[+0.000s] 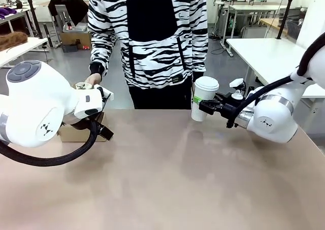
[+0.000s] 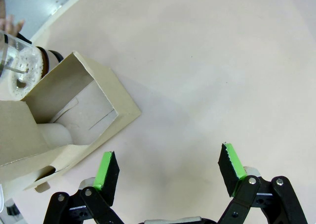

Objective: Pour a drink into a cup and package it in a carrier.
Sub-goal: When a person places the Paper Cup Lid on the 600 ml Paper Cup , lift the 600 ml Paper Cup, then position the Cup Carrier in the center of the table.

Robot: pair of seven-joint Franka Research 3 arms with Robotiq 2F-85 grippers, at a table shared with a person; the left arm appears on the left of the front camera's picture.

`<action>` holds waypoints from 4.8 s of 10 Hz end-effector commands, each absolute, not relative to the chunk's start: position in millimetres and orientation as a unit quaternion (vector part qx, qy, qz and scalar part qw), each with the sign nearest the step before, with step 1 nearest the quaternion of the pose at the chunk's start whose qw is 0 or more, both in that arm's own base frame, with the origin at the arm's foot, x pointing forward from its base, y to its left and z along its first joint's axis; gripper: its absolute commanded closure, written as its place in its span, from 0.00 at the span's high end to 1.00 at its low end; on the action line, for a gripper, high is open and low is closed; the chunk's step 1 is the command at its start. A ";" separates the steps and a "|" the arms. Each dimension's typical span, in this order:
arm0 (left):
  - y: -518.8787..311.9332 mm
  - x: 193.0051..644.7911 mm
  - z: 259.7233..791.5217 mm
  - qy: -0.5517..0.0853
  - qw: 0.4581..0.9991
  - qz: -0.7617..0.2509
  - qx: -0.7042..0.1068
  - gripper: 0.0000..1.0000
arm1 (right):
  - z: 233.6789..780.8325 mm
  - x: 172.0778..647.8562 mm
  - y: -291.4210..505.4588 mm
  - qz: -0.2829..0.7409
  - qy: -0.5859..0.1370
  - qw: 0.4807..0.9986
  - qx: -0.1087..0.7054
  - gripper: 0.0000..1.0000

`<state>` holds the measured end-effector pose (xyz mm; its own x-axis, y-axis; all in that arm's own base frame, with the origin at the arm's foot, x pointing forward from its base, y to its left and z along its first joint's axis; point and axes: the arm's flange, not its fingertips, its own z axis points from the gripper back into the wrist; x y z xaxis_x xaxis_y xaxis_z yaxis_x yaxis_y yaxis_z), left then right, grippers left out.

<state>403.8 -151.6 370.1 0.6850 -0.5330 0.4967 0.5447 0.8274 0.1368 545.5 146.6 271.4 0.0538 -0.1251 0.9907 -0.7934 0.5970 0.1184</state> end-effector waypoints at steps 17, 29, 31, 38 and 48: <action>-151.6 403.6 370.4 -0.267 0.918 -0.294 -0.012 1.00 | 601.9 406.1 106.7 0.307 -0.575 0.656 0.380 0.75; -92.3 423.9 533.8 -0.191 0.961 -0.182 -0.079 1.00 | 601.9 406.1 106.7 0.307 -0.575 0.656 0.380 0.75; -81.5 450.7 555.8 -0.183 0.969 -0.152 -0.061 1.00 | 601.9 406.1 106.7 0.307 -0.575 0.656 0.380 0.75; -78.8 528.6 523.1 -0.147 0.987 -0.065 0.009 1.00 | 601.9 406.1 106.7 0.307 -0.575 0.656 0.380 0.75; -78.4 530.7 508.4 -0.122 0.992 -0.029 0.020 0.00 | 601.9 406.1 106.7 0.307 -0.575 0.656 0.380 0.75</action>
